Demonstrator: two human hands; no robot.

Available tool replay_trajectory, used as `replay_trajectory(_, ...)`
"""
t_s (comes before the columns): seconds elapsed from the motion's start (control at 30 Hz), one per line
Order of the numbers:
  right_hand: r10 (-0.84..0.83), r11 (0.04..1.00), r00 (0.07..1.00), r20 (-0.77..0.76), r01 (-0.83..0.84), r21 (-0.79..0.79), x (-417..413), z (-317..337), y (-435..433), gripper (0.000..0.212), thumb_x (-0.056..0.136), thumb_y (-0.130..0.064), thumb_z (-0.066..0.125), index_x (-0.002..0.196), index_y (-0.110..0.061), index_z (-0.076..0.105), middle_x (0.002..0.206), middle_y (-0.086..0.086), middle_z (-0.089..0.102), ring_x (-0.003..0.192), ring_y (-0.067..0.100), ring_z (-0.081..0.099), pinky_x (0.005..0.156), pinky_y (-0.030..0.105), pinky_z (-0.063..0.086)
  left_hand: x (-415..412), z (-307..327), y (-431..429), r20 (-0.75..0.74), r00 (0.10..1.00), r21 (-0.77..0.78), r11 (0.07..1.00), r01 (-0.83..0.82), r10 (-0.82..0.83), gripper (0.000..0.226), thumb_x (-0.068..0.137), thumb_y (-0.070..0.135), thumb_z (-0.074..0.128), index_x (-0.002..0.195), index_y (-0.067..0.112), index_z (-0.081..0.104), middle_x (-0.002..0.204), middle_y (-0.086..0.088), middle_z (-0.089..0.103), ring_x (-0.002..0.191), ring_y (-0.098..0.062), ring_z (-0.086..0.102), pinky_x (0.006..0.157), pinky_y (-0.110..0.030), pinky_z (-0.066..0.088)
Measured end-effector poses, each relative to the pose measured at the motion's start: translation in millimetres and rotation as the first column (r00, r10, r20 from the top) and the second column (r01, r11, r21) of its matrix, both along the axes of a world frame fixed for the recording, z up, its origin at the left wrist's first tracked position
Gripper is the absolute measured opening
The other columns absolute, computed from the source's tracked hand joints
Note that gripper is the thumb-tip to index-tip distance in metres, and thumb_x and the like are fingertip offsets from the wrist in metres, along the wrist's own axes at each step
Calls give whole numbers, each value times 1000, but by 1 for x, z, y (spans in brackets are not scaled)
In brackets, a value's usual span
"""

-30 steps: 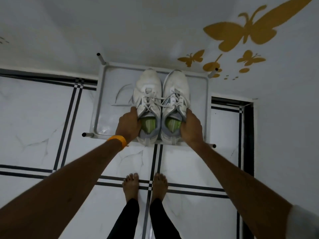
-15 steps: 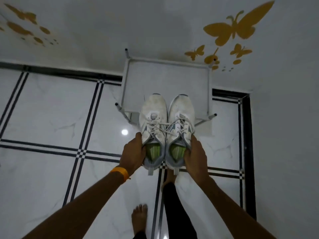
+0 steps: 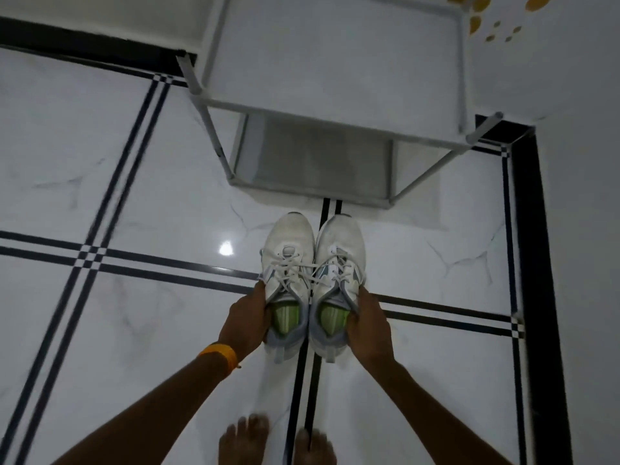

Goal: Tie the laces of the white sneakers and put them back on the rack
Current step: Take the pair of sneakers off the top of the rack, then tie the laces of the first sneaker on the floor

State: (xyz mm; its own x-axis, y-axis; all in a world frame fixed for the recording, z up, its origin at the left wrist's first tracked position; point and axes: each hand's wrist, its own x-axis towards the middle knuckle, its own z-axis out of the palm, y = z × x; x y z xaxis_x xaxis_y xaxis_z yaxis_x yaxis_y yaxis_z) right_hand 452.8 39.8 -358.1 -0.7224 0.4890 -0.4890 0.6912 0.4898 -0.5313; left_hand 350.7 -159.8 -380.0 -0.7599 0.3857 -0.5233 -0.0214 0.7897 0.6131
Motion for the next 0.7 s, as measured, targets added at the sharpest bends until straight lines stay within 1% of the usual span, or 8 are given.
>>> replay_trajectory(0.1,-1,1000,1000,-19,1,-15,7,-78,5,52,92,-5,46,144,-11,40,133,12,56,118,27,56,100,42,49,-2,-69,4,-53,998,22,999,32,-31,32,98,23,47,127,8,47,111,-13,67,99,-29,65,82,-27,46)
replay_trajectory(0.2,-6,1000,996,-84,6,0,12,-130,6,50,91,-3,47,141,-9,43,130,13,57,116,28,57,99,40,49,2,-122,6,-84,995,33,998,55,-53,29,98,19,47,123,6,49,113,-16,66,101,-30,65,83,-30,47)
replay_trajectory(0.33,-19,999,983,-183,24,27,18,-182,16,47,93,-2,48,140,-9,46,131,12,59,118,26,57,102,38,47,8,-167,14,-198,980,125,992,25,0,27,97,19,49,121,6,49,99,-10,68,87,-22,66,72,-23,45)
replay_trajectory(0.47,29,997,959,-282,-8,76,20,-204,33,36,92,0,47,126,-8,55,113,9,65,102,23,61,86,30,48,5,-185,21,-327,943,219,975,19,55,19,94,17,52,110,8,49,87,-1,61,74,-16,59,61,-18,40)
replay_trajectory(0.53,58,993,964,-260,-30,110,18,-206,43,28,92,-4,48,119,-9,56,107,9,65,97,26,62,81,34,50,4,-187,25,-337,939,242,970,23,62,12,91,19,55,98,14,46,79,6,54,68,-7,52,56,-13,33)
replay_trajectory(0.6,101,985,984,-147,-78,153,13,-199,45,22,94,-17,49,115,-11,53,105,10,62,96,29,62,79,39,51,3,-185,24,-345,938,239,969,63,24,15,92,27,56,90,18,45,72,10,50,65,-2,50,54,-12,31)
replay_trajectory(0.67,148,948,989,-10,-139,285,5,-182,50,37,92,-32,54,123,-12,49,114,11,55,102,31,59,81,41,51,-3,-180,19,-370,929,196,975,104,-24,27,94,49,47,86,23,47,65,9,54,62,-4,54,53,-18,34)
replay_trajectory(0.7,165,906,986,-29,-139,401,2,-170,50,45,89,-34,58,127,-11,48,119,11,51,105,31,57,80,38,51,-8,-177,14,-417,908,152,982,109,-36,36,94,59,38,83,27,50,62,7,56,60,-6,55,53,-22,37)
